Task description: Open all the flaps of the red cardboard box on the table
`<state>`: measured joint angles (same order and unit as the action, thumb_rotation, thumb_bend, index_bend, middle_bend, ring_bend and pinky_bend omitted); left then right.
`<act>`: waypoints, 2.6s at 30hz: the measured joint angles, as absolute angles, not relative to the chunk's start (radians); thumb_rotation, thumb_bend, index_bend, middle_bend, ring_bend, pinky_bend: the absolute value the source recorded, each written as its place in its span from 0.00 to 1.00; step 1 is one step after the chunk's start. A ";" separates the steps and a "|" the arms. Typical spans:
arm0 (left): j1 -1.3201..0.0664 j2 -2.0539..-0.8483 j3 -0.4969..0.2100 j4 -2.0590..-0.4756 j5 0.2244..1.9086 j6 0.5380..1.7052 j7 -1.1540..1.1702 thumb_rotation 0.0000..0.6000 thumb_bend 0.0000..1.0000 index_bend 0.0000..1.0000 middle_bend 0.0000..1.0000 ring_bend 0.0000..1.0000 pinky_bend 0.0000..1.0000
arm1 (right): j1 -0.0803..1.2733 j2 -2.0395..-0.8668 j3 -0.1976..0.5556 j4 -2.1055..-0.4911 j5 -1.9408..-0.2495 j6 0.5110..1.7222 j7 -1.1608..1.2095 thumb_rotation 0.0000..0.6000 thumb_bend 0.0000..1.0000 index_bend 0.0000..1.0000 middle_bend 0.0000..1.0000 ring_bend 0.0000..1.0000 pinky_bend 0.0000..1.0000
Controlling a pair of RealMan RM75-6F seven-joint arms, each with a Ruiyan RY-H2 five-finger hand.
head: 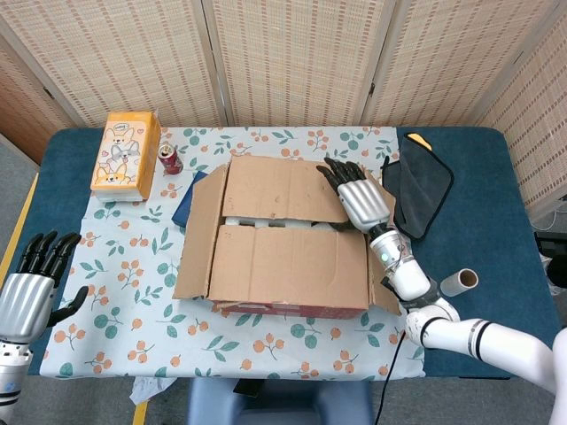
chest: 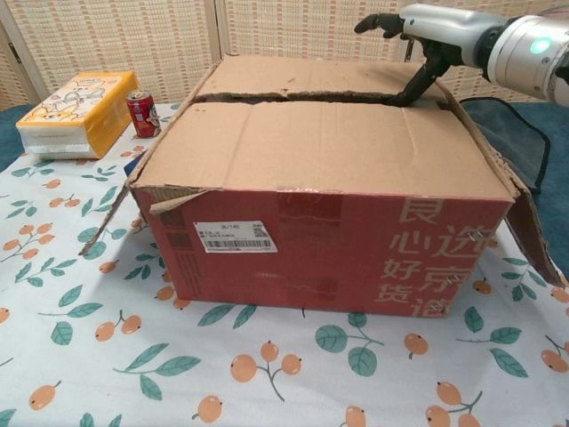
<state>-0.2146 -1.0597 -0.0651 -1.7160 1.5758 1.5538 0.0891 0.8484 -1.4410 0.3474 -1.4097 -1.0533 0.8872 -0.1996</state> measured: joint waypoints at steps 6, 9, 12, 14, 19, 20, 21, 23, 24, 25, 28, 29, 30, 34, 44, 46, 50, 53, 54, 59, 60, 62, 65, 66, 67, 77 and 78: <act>-0.213 -1.052 -0.069 -1.716 1.583 1.553 0.058 1.00 0.41 0.03 0.15 0.05 0.05 | 0.865 -1.431 0.386 -1.408 -1.059 0.920 -0.167 1.00 0.34 0.00 0.00 0.00 0.00; -0.212 -1.051 -0.072 -1.709 1.583 1.552 0.046 1.00 0.41 0.03 0.15 0.05 0.05 | 0.866 -1.412 0.399 -1.427 -1.057 0.936 -0.166 1.00 0.34 0.00 0.00 0.00 0.00; -0.210 -1.051 -0.075 -1.704 1.582 1.551 0.038 1.00 0.41 0.03 0.15 0.05 0.05 | 0.872 -1.398 0.415 -1.439 -1.041 0.943 -0.168 1.00 0.34 0.00 0.00 0.00 0.00; -0.209 -1.052 -0.077 -1.702 1.583 1.553 0.033 1.00 0.41 0.03 0.15 0.05 0.05 | 0.881 -1.394 0.425 -1.438 -1.025 0.945 -0.175 1.00 0.34 0.00 0.00 0.00 0.00; -0.206 -1.047 -0.083 -1.702 1.582 1.558 0.027 1.00 0.41 0.03 0.15 0.05 0.05 | 0.916 -1.404 0.448 -1.401 -0.998 0.950 -0.192 1.00 0.34 0.00 0.00 0.00 0.00; -0.205 -1.045 -0.084 -1.703 1.583 1.560 0.026 1.00 0.41 0.03 0.15 0.05 0.05 | 0.927 -1.409 0.456 -1.388 -0.991 0.951 -0.195 1.00 0.34 0.00 0.00 0.00 0.00; -0.203 -1.042 -0.085 -1.705 1.583 1.562 0.026 1.00 0.41 0.03 0.15 0.05 0.05 | 0.935 -1.412 0.462 -1.377 -0.985 0.952 -0.197 1.00 0.34 0.00 0.00 0.00 0.00; -0.201 -1.038 -0.087 -1.707 1.583 1.564 0.025 1.00 0.41 0.03 0.15 0.05 0.05 | 0.955 -1.422 0.476 -1.351 -0.971 0.952 -0.200 1.00 0.34 0.00 0.00 0.00 0.00; -0.200 -1.035 -0.088 -1.707 1.583 1.565 0.024 1.00 0.41 0.03 0.15 0.05 0.05 | 0.963 -1.426 0.482 -1.339 -0.964 0.952 -0.201 1.00 0.34 0.00 0.00 0.00 0.00; -0.199 -1.034 -0.089 -1.707 1.582 1.565 0.022 1.00 0.41 0.03 0.15 0.05 0.05 | 0.970 -1.430 0.487 -1.326 -0.958 0.950 -0.201 1.00 0.34 0.00 0.00 0.00 0.00; -0.198 -1.031 -0.092 -1.703 1.577 1.563 0.014 1.00 0.41 0.03 0.15 0.05 0.05 | 0.992 -1.444 0.499 -1.275 -0.944 0.943 -0.201 1.00 0.34 0.00 0.00 0.00 0.00; -0.198 -1.030 -0.093 -1.701 1.573 1.561 0.010 1.00 0.41 0.03 0.15 0.05 0.05 | 1.002 -1.451 0.503 -1.250 -0.939 0.939 -0.201 1.00 0.34 0.00 0.00 0.00 0.00; -0.198 -1.029 -0.095 -1.698 1.568 1.559 0.006 1.00 0.41 0.03 0.15 0.05 0.05 | 1.010 -1.457 0.506 -1.228 -0.935 0.934 -0.200 1.00 0.34 0.00 0.00 0.00 0.00; -0.200 -1.023 -0.106 -1.687 1.545 1.549 -0.006 1.00 0.41 0.03 0.15 0.05 0.05 | 1.051 -1.488 0.518 -1.112 -0.914 0.905 -0.192 1.00 0.34 0.00 0.00 0.00 0.00; -0.203 -1.019 -0.124 -1.654 1.491 1.518 -0.025 1.00 0.41 0.03 0.15 0.05 0.05 | 1.149 -1.610 0.529 -0.697 -0.880 0.745 -0.092 1.00 0.34 0.00 0.00 0.00 0.00; -0.203 -1.020 -0.127 -1.650 1.486 1.515 -0.026 1.00 0.41 0.03 0.15 0.05 0.05 | 1.160 -1.634 0.522 -0.630 -0.890 0.716 -0.051 1.00 0.34 0.00 0.00 0.00 0.00; -0.199 -1.021 -0.128 -1.650 1.485 1.521 -0.019 1.00 0.41 0.03 0.15 0.05 0.05 | 1.156 -1.648 0.501 -0.593 -0.941 0.695 0.062 1.00 0.34 0.00 0.00 0.00 0.00; -0.196 -1.021 -0.128 -1.650 1.483 1.520 -0.024 1.00 0.41 0.02 0.15 0.05 0.05 | 1.127 -1.613 0.482 -0.676 -0.981 0.705 0.100 1.00 0.34 0.00 0.00 0.00 0.00; -0.195 -1.020 -0.127 -1.649 1.479 1.518 -0.031 1.00 0.42 0.02 0.15 0.05 0.05 | 1.115 -1.596 0.477 -0.716 -0.991 0.710 0.106 1.00 0.34 0.00 0.00 0.00 0.00; -0.191 -1.025 -0.128 -1.643 1.467 1.514 -0.039 1.00 0.42 0.02 0.15 0.05 0.05 | 1.028 -1.452 0.455 -1.033 -1.027 0.741 0.134 1.00 0.34 0.00 0.00 0.00 0.05; -0.190 -1.027 -0.128 -1.644 1.468 1.515 -0.034 1.00 0.42 0.02 0.15 0.05 0.05 | 1.010 -1.420 0.452 -1.099 -1.029 0.742 0.140 1.00 0.34 0.00 0.00 0.00 0.08; -0.191 -1.032 -0.129 -1.647 1.471 1.516 -0.024 1.00 0.42 0.02 0.15 0.04 0.05 | 0.968 -1.337 0.444 -1.253 -1.030 0.740 0.159 1.00 0.34 0.00 0.00 0.02 0.27; -0.194 -1.038 -0.128 -1.649 1.479 1.514 -0.019 1.00 0.42 0.01 0.15 0.04 0.06 | 0.901 -1.213 0.433 -1.450 -1.028 0.733 0.195 1.00 0.34 0.00 0.00 0.09 0.39; -0.195 -1.040 -0.128 -1.649 1.479 1.512 -0.015 1.00 0.42 0.01 0.15 0.04 0.06 | 0.880 -1.177 0.430 -1.499 -1.026 0.727 0.213 1.00 0.34 0.00 0.00 0.10 0.39; -0.197 -1.041 -0.128 -1.648 1.478 1.509 -0.011 1.00 0.42 0.01 0.15 0.04 0.06 | 0.862 -1.144 0.428 -1.541 -1.024 0.720 0.236 1.00 0.34 0.00 0.00 0.11 0.39; -0.203 -1.049 -0.132 -1.638 1.462 1.488 -0.012 1.00 0.42 0.00 0.15 0.04 0.06 | 0.758 -1.025 0.468 -1.647 -1.050 0.445 0.682 1.00 0.34 0.00 0.00 0.13 0.40; -0.202 -1.049 -0.133 -1.637 1.460 1.488 -0.012 1.00 0.42 0.00 0.15 0.04 0.06 | 0.753 -1.027 0.475 -1.642 -1.061 0.417 0.718 1.00 0.34 0.00 0.00 0.13 0.40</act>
<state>-0.2025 -1.0494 -0.1326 -1.6370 1.4601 1.4884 -0.0122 0.7527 -1.0267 0.4751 -1.6421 -1.0611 0.4173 0.7183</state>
